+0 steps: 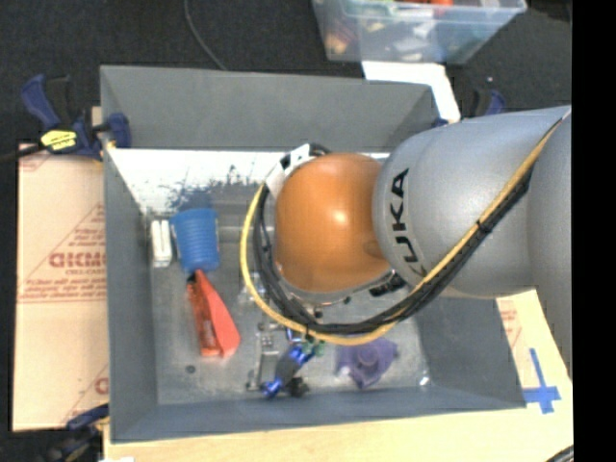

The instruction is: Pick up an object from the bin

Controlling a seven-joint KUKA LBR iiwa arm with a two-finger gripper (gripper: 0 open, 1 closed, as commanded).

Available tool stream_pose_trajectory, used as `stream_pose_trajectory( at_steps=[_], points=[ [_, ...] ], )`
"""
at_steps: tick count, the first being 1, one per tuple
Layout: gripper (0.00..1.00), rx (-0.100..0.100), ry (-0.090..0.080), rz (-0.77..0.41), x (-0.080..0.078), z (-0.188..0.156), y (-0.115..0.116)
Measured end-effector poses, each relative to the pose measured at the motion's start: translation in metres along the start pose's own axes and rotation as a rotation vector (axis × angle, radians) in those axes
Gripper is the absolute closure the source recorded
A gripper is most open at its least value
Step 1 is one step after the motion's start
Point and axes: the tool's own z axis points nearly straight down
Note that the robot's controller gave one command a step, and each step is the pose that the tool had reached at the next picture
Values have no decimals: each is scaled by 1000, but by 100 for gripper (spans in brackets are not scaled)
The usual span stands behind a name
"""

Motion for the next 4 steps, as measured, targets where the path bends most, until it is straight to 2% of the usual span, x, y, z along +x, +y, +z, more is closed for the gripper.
stream_pose_trajectory(
  at_steps=[1,2,3,4],
  points=[
    [0,-4,-13,-146,-13,16,-26],
    [0,0,-6,-352,-32,56,-85],
    [0,0,-14,-695,-13,68,-103],
    [0,2,-14,-777,-16,71,-92]
  ],
)
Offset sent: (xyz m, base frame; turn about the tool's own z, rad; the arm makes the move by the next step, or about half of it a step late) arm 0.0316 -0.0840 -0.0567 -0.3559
